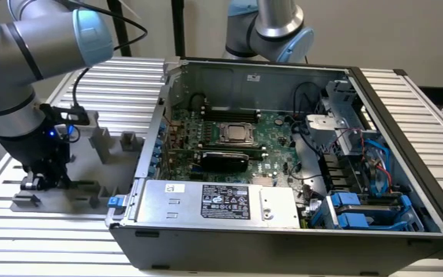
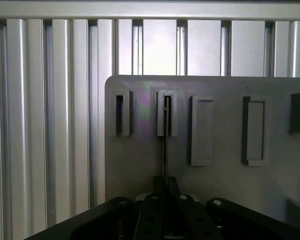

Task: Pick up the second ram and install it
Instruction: 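Pick up the second ram and move it above second insertion slot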

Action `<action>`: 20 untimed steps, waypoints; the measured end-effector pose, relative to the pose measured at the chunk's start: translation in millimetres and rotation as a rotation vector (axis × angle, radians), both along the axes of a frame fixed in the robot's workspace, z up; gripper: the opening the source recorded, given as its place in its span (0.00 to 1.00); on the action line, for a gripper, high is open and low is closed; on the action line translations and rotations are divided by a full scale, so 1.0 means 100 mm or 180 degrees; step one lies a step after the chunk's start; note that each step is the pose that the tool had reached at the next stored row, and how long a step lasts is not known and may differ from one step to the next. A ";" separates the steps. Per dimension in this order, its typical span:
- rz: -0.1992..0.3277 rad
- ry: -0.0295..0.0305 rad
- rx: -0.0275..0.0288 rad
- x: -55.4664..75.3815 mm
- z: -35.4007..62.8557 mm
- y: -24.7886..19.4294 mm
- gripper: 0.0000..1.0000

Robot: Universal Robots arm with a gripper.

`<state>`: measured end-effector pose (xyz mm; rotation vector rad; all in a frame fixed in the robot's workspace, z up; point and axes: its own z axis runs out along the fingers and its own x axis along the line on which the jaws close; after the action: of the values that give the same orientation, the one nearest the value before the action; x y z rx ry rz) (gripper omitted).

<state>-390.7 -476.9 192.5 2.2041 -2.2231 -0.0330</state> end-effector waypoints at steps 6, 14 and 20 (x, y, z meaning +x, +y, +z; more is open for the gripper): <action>0.0000 0.0001 0.0000 0.00 0.001 -0.045 0.00; 0.0000 0.0000 0.0000 0.00 0.000 -0.050 0.00; -0.0005 0.0000 0.0000 0.00 0.000 -0.049 0.00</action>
<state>-390.6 -481.7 192.5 2.2023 -2.2248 -0.0330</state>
